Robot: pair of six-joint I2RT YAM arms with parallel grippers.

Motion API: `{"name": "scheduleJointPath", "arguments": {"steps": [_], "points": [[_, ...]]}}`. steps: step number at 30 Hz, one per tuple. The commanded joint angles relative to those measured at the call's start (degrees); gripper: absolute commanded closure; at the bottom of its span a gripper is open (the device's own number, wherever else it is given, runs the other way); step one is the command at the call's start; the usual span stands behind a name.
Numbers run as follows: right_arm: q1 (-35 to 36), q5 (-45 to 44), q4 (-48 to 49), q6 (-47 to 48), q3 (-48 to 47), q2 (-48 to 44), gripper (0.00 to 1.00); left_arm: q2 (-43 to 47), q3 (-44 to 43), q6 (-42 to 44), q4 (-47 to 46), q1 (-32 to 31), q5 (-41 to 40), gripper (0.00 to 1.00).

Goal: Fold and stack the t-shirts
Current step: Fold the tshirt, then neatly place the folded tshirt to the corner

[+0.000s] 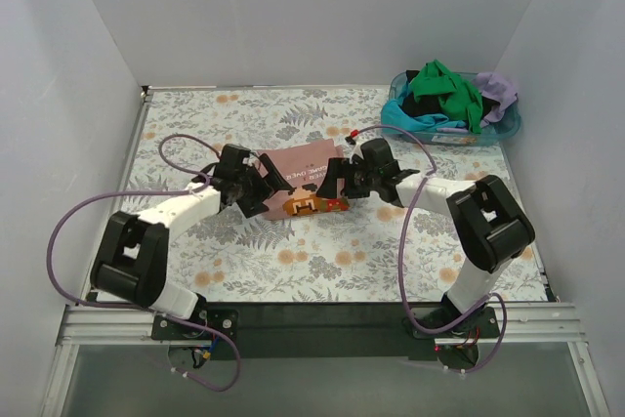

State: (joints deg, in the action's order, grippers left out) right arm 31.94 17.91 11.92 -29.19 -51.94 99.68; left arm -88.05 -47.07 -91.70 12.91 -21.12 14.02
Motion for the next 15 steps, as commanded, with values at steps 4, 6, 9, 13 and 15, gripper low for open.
{"name": "scheduleJointPath", "arguments": {"steps": [4,6,9,13,15], "points": [[0.31,-4.46,-6.38,4.93,-3.42,-4.14,0.02,14.65,-3.55,4.34,14.76,2.05,-15.58,0.02],[0.22,-7.7,-8.93,5.46,-5.09,-2.66,0.02,16.58,-5.13,3.2,20.8,3.27,-20.06,0.02],[0.22,-13.06,-11.83,5.11,-7.64,-0.02,0.02,17.65,-4.7,0.22,26.36,4.77,-27.72,0.02],[0.31,-17.03,-14.12,5.55,-10.63,3.58,0.02,20.01,-2.42,-2.08,26.57,5.74,-25.57,0.02],[0.31,-16.51,-14.47,5.55,-12.9,6.48,0.08,20.55,-1.36,-1.38,23.94,5.92,-22.12,0.02]]}}
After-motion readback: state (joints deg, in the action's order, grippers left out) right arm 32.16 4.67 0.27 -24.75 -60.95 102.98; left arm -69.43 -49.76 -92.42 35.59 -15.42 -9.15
